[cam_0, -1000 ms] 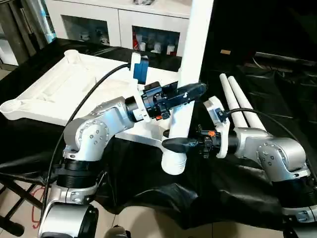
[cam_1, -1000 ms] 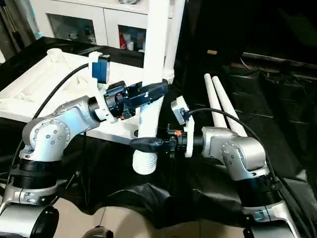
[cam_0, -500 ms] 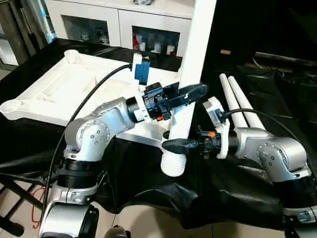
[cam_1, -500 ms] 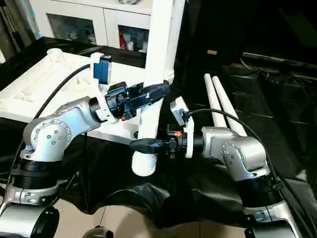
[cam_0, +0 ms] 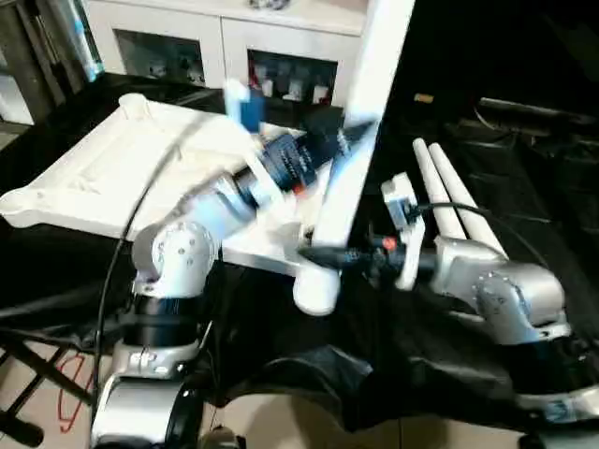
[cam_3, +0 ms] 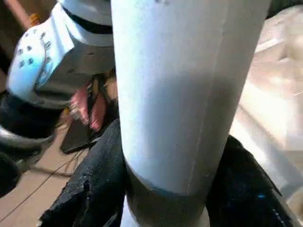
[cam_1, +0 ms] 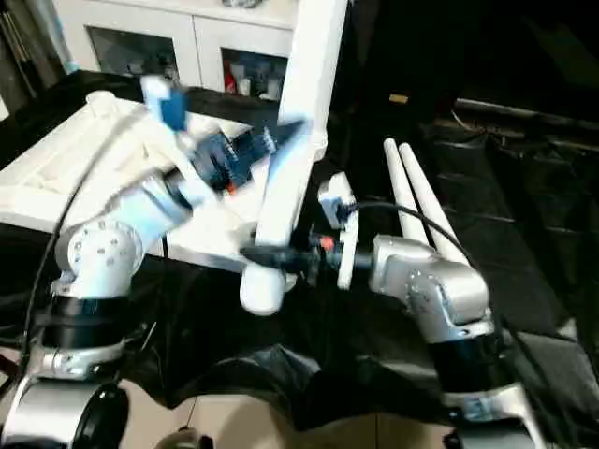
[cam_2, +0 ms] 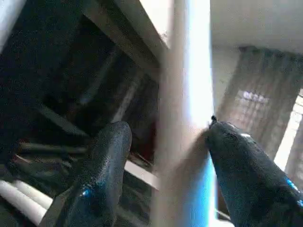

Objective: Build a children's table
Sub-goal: Pick table leg, then rotate table base

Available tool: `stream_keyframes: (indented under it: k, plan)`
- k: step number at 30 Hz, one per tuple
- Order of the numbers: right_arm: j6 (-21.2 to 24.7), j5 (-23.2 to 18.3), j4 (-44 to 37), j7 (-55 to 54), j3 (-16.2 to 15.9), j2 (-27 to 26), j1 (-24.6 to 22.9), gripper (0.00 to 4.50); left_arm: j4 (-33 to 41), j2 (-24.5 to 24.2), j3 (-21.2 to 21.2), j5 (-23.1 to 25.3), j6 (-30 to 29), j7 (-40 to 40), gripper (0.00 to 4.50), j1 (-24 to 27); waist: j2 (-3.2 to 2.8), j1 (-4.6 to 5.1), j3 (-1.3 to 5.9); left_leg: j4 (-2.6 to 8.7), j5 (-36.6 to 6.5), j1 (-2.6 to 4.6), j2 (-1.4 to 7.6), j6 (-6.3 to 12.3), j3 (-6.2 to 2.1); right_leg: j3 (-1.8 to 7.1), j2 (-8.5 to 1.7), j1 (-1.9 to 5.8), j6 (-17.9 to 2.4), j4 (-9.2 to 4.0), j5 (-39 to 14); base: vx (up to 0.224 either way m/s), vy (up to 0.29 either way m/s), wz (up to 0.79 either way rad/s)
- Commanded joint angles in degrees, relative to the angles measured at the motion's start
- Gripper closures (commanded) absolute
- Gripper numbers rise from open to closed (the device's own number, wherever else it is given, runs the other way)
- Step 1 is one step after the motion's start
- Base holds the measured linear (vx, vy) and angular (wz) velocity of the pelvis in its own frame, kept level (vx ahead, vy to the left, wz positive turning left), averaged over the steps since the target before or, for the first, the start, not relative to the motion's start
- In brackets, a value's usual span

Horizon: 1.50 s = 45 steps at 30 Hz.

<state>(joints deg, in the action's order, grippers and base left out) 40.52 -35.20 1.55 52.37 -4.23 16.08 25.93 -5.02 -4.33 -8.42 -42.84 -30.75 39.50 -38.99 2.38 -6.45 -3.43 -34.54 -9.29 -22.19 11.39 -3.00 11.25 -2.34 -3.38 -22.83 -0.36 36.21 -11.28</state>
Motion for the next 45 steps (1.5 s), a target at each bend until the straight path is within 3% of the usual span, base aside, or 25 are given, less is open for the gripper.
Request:
stream_keyframes:
  k: [1, 4, 9, 10, 13, 17, 21, 32, 37, 45]
  plan:
    - [-4.37, 2.70, 1.42, -5.28, 2.96, -0.83, -0.32, 2.63, -2.59, -2.14, -0.17, 2.94, 1.92, 0.41, 1.53, -0.84, -0.64, -0.02, 4.54, 3.47, -7.92, 1.54, 1.64, -1.35, -1.08, 2.15, -4.01, 2.75, -9.82, -4.09, -5.09, 0.000, 0.000, 0.00]
    - [-6.77, 5.20, 3.18, -8.91, 3.64, -1.61, -0.10, 2.63, -4.59, -4.43, 0.68, 5.51, 3.20, 1.45, 1.53, -0.91, -0.73, 0.36, 4.51, 3.66, -8.76, 1.62, 1.54, -2.59, -1.10, 2.12, -3.82, 2.64, -9.11, -4.05, -6.04, 0.000, 0.000, 0.00]
    - [-13.47, 12.04, 9.24, -20.85, 6.04, -3.16, 1.17, 2.63, -12.81, -13.88, 9.01, 18.30, 9.37, 6.10, 1.53, -1.07, -1.15, 0.55, 4.54, 3.92, -9.57, 1.91, 1.47, -3.98, -1.19, 2.19, -3.85, 2.40, -7.82, -4.19, -6.78, 0.000, 0.000, 0.00]
    - [-13.47, 12.04, 9.24, -20.85, 6.04, -3.16, 1.17, 2.63, -12.81, -13.88, 9.01, 18.30, 9.37, 6.10, 1.53, -1.07, -1.27, 0.58, 4.53, 3.95, -9.46, 1.88, 1.47, -4.29, -1.24, 2.19, -3.82, 2.38, -7.86, -4.02, -6.60, 0.000, 0.000, 0.00]
    - [-15.59, 14.81, 11.75, -24.45, 6.11, -2.95, 1.71, 2.63, -16.40, -19.54, 17.17, 25.89, 14.57, 14.46, 1.53, -0.25, -1.41, 0.69, 4.55, 4.03, -9.78, 1.95, 1.55, -4.38, -1.13, 2.25, -3.86, 2.43, -8.79, -3.81, -4.68, 0.000, 0.000, 0.00]
    - [-16.84, 15.92, 13.00, -25.05, 6.12, -3.21, 2.10, 2.63, -19.14, -22.44, 22.51, 29.37, 15.93, 21.58, 1.53, -0.40, -1.44, 0.89, 4.50, 4.03, -9.80, 1.80, 1.47, -4.12, -1.03, 2.33, -4.03, 2.57, -10.36, -3.63, -3.05, 0.000, 0.000, 0.00]
    - [-18.40, 16.99, 14.42, -25.59, 5.86, -3.47, 2.55, 2.63, -25.35, -24.78, 28.57, 35.87, 20.31, 27.38, 1.53, -1.96, -1.60, 1.38, 4.46, 4.10, -10.91, 1.84, 1.51, -3.99, -1.06, 2.38, -4.06, 2.54, -10.60, -3.69, -4.11, 0.000, 0.000, 0.00]
    - [-19.27, 17.76, 14.07, -25.51, 5.54, -3.63, 1.59, 2.63, -40.23, -22.60, 31.98, 44.05, 30.52, 23.95, 1.53, -7.35, -2.19, 1.27, 4.63, 3.86, -11.05, 1.83, 1.56, -3.18, -1.09, 2.40, -4.25, 2.85, -12.96, -3.46, -0.78, 0.000, 0.000, 0.00]
    - [-19.42, 17.93, 13.95, -25.52, 5.55, -3.49, 1.30, 2.63, -44.22, -21.83, 31.97, 45.43, 32.31, 25.01, 2.03, -8.73, -2.49, 1.23, 4.63, 3.83, -11.37, 1.85, 1.64, -2.95, -1.16, 2.38, -4.35, 2.88, -13.65, -3.48, -0.82, 0.000, 0.000, 0.00]
    - [-19.74, 18.53, 13.77, -25.51, 5.39, -3.47, 0.93, 2.63, -49.29, -21.05, 31.90, 46.98, 35.27, 27.29, 2.75, -10.40, -2.47, 1.27, 4.54, 3.89, -12.01, 1.88, 1.67, -2.81, -1.15, 2.38, -4.38, 2.87, -14.15, -3.61, -1.01, 0.000, 0.000, 0.00]
